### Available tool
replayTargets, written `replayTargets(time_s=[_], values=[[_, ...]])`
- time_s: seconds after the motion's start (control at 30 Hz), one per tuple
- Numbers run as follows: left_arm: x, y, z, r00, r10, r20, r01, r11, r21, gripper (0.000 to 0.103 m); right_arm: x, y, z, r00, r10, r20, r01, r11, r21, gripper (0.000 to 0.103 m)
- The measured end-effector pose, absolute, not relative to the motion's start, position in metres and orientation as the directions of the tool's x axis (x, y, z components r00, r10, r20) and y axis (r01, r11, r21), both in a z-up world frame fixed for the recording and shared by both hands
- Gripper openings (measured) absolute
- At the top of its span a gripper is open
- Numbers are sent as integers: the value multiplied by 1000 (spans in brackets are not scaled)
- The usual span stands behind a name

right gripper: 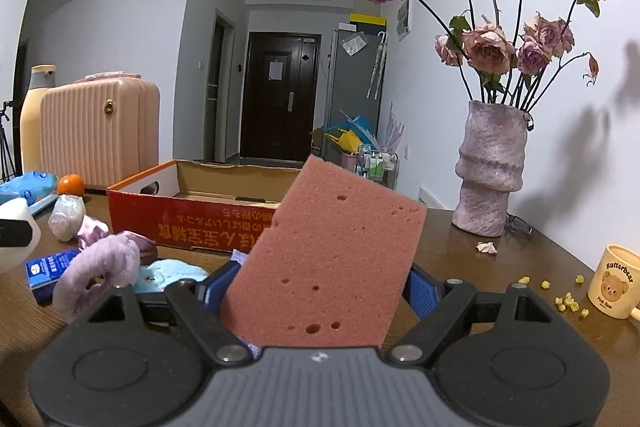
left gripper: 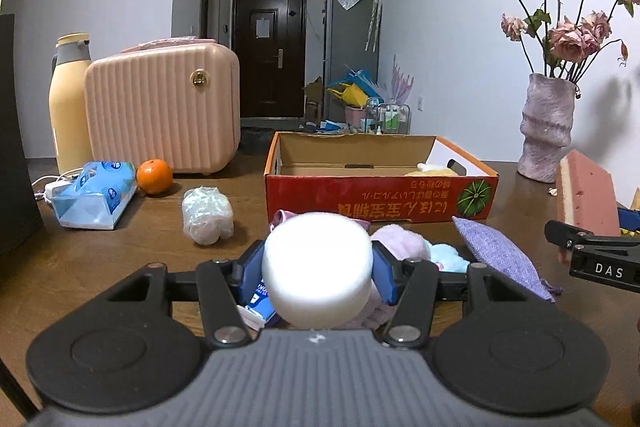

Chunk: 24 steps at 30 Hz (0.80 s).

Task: Organize soft objects
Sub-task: 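Carry the white sponge and pink sponge over the cardboard box with both grippers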

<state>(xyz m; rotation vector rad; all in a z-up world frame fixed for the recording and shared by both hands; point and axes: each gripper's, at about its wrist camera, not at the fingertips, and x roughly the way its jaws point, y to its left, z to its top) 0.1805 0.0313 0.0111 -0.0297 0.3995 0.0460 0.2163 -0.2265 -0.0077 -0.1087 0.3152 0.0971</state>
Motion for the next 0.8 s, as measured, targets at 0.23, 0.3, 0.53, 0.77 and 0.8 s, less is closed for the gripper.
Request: replayTargets(time_s=[0.23, 0.3, 0.53, 0.77, 0.8], values=[[187, 29, 19, 927, 30, -375, -44, 999, -31, 56, 214, -218, -5, 952, 96, -290, -130, 987, -99, 85], [190, 27, 21, 929, 28, -370, -43, 999, -30, 56, 215, -216, -3, 954, 103, -283, -136, 985, -102, 85], [206, 21, 31, 937, 21, -349, -36, 999, -37, 56, 224, -205, 0, 958, 115, -264, -151, 981, -120, 85], [226, 14, 35, 939, 10, -345, -29, 998, -51, 56, 236, -197, 2, 962, 119, -247, -157, 978, -137, 85], [228, 13, 35, 939, 8, -343, -28, 998, -52, 56, 238, -196, 3, 962, 121, -245, -158, 978, -137, 85]])
